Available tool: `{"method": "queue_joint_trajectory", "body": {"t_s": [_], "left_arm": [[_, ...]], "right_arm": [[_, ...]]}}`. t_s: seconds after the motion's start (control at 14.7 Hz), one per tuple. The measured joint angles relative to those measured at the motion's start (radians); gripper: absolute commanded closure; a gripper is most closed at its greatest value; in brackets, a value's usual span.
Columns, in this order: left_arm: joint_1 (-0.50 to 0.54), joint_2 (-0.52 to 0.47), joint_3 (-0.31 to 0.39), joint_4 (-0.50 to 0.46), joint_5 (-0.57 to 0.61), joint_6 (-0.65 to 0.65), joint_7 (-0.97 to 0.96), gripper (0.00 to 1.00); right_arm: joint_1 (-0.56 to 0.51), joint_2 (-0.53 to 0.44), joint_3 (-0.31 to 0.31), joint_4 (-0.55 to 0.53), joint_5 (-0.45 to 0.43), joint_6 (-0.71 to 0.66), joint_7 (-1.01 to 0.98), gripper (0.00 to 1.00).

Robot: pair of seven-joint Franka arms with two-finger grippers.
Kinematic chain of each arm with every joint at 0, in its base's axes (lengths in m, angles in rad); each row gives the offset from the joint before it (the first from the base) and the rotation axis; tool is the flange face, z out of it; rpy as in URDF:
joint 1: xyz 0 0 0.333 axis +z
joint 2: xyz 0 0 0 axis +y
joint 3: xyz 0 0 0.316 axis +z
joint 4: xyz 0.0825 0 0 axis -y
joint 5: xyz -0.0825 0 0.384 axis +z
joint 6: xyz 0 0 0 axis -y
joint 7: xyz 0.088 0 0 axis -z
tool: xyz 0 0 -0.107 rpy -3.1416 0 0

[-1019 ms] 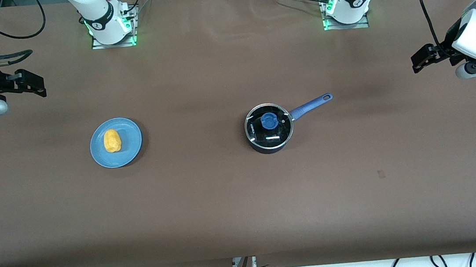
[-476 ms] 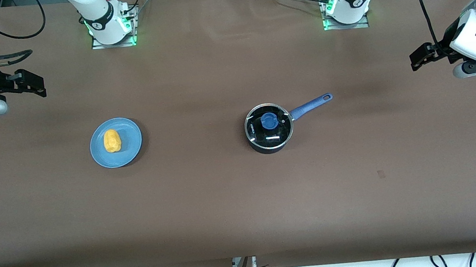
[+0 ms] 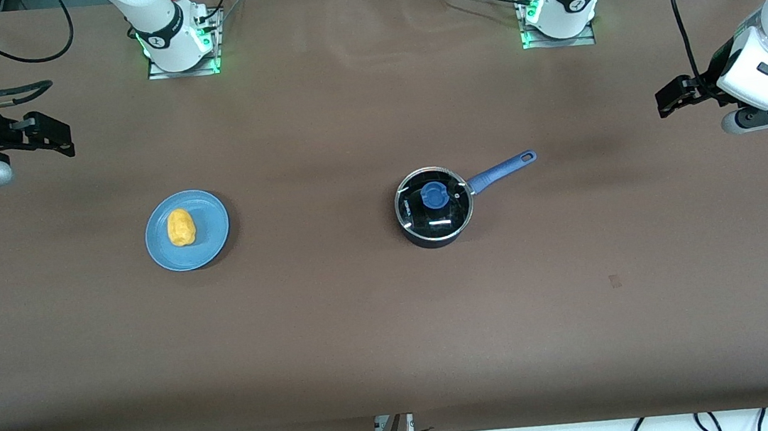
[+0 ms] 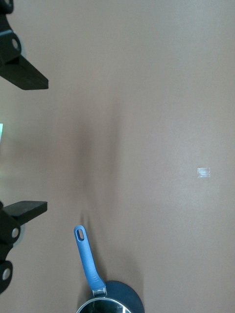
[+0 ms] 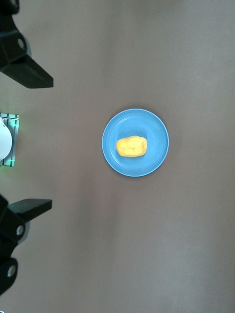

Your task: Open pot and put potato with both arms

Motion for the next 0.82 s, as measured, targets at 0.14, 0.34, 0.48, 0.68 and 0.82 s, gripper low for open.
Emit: {"method": "queue_joint_trajectory", "body": {"t_s": [0.14, 0.34, 0.48, 0.68, 0.82], "left_arm": [[-0.001, 0.000, 0.000, 0.000, 0.000, 0.000, 0.000, 0.00], [-0.001, 0.000, 0.000, 0.000, 0.000, 0.000, 0.000, 0.00], [-0.001, 0.000, 0.000, 0.000, 0.000, -0.001, 0.000, 0.00], [-0.001, 0.000, 0.000, 0.000, 0.000, -0.006, 0.000, 0.00], [-0.002, 0.000, -0.001, 0.000, -0.005, -0.036, 0.000, 0.00]], "right_arm": [[0.000, 0.000, 0.000, 0.000, 0.000, 0.000, 0.000, 0.00], [0.000, 0.000, 0.000, 0.000, 0.000, 0.000, 0.000, 0.00], [0.000, 0.000, -0.001, 0.000, 0.000, 0.000, 0.000, 0.00], [0.000, 0.000, -0.001, 0.000, 0.000, 0.000, 0.000, 0.00], [0.000, 0.000, -0.001, 0.000, 0.000, 0.000, 0.000, 0.00]]}}
